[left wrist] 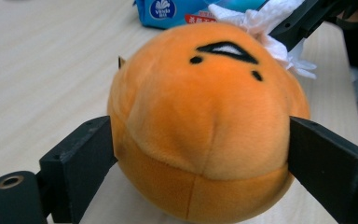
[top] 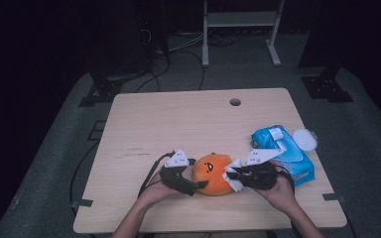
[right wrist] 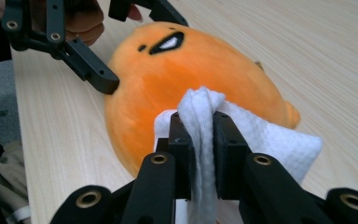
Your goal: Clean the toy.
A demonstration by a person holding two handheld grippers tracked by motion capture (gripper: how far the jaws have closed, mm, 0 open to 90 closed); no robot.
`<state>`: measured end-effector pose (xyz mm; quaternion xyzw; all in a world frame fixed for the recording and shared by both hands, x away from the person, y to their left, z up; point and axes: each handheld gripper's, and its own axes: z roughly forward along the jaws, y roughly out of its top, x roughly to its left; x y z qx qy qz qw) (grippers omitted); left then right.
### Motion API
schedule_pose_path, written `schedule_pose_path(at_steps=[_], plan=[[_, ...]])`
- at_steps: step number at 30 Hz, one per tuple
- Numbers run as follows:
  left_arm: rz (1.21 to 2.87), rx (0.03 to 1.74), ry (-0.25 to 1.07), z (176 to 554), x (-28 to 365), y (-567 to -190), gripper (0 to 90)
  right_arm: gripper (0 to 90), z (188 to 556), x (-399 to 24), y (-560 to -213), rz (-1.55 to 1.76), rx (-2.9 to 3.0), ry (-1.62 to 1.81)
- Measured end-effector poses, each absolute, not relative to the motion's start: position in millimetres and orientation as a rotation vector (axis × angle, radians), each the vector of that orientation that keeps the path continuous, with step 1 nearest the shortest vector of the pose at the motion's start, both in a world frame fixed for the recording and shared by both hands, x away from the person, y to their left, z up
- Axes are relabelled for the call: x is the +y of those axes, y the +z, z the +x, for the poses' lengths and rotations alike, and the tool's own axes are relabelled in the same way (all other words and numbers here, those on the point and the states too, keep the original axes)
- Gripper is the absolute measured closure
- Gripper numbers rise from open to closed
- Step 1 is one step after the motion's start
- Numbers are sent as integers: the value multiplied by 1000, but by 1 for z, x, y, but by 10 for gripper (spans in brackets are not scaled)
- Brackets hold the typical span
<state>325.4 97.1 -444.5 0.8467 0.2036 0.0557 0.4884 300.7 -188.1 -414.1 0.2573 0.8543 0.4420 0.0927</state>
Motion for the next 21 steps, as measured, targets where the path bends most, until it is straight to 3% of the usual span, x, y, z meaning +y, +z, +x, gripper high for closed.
schedule_pose_path(at_steps=[3,8,11,14,16,21], plan=[[2071,426,172,321,94,-442,228,787,294,-177,-411,712,2555,1328],[2089,318,209,316,96,-436,303,787,286,-161,-404,613,2572,1348],[2087,346,185,319,99,-436,291,787,292,-172,-405,666,2546,1350],[2073,442,164,323,101,-438,172,787,301,-188,-412,746,2534,1323],[2061,458,143,325,101,-439,168,787,303,-193,-415,777,2533,1319],[2079,384,159,318,95,-432,359,787,295,-170,-408,696,2583,1430]])
